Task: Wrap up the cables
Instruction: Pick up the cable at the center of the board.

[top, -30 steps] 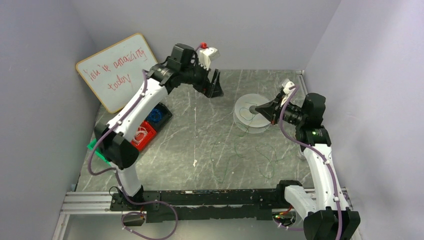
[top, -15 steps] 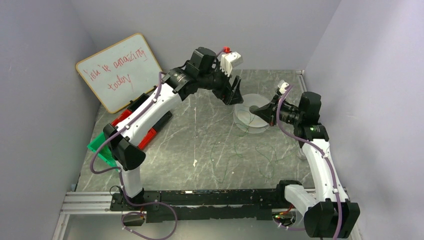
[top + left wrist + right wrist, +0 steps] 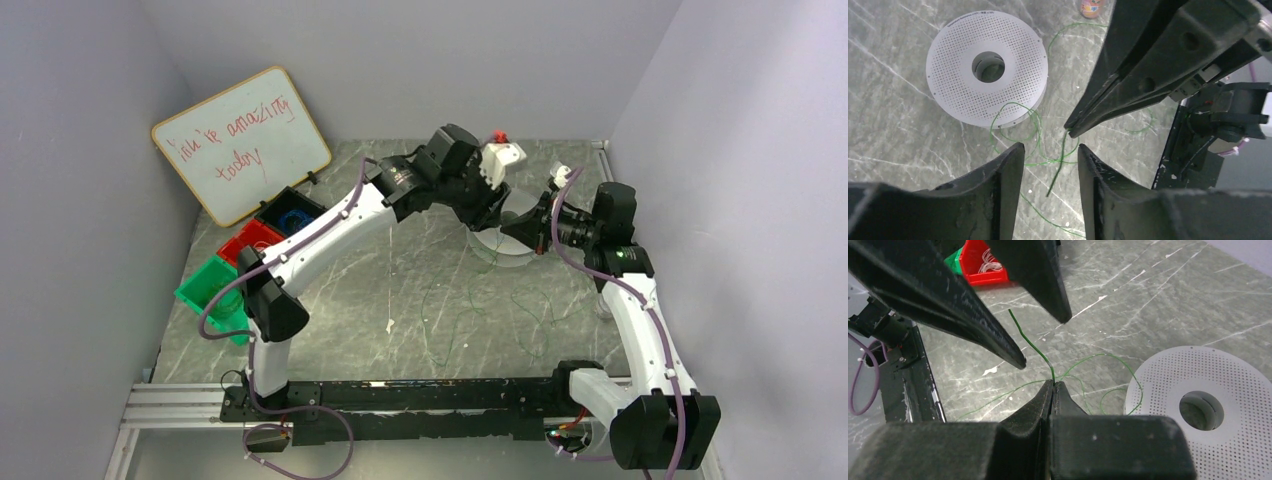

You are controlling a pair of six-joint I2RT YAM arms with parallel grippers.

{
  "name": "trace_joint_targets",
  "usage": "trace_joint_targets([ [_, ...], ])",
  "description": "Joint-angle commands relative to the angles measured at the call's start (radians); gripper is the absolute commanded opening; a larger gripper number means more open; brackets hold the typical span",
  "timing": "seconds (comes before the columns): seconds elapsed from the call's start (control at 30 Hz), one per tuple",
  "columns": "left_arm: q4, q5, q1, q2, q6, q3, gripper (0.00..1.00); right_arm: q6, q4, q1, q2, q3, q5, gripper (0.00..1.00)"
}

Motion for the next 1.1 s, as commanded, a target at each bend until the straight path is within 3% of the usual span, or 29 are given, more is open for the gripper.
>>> trace_joint_targets([
  [0.0, 0.008, -0.186, -0.044, -0.009, 0.108, 0.045, 0.44, 0.005, 0.019, 0.012, 0.007, 0.043, -0.022, 0.00],
  [0.17, 0.013, -0.275, -0.087, -0.006, 0.145, 0.034, 0.27, 0.010, 0.025, 0.018, 0.005, 0.043, -0.007, 0.00],
  [0.23, 0.013, -0.298, -0.096, -0.003, 0.147, 0.032, 0.25, 0.013, 0.028, 0.018, 0.004, 0.042, -0.003, 0.00],
  [0.47, 0.022, -0.347, -0.104, -0.011, 0.149, 0.016, 0.25, 0.035, 0.047, 0.018, -0.001, 0.039, 0.014, 0.00],
  [1.07, 0.001, -0.269, -0.108, -0.034, 0.164, -0.014, 0.27, 0.086, 0.088, 0.017, 0.004, 0.034, 0.060, 0.00],
])
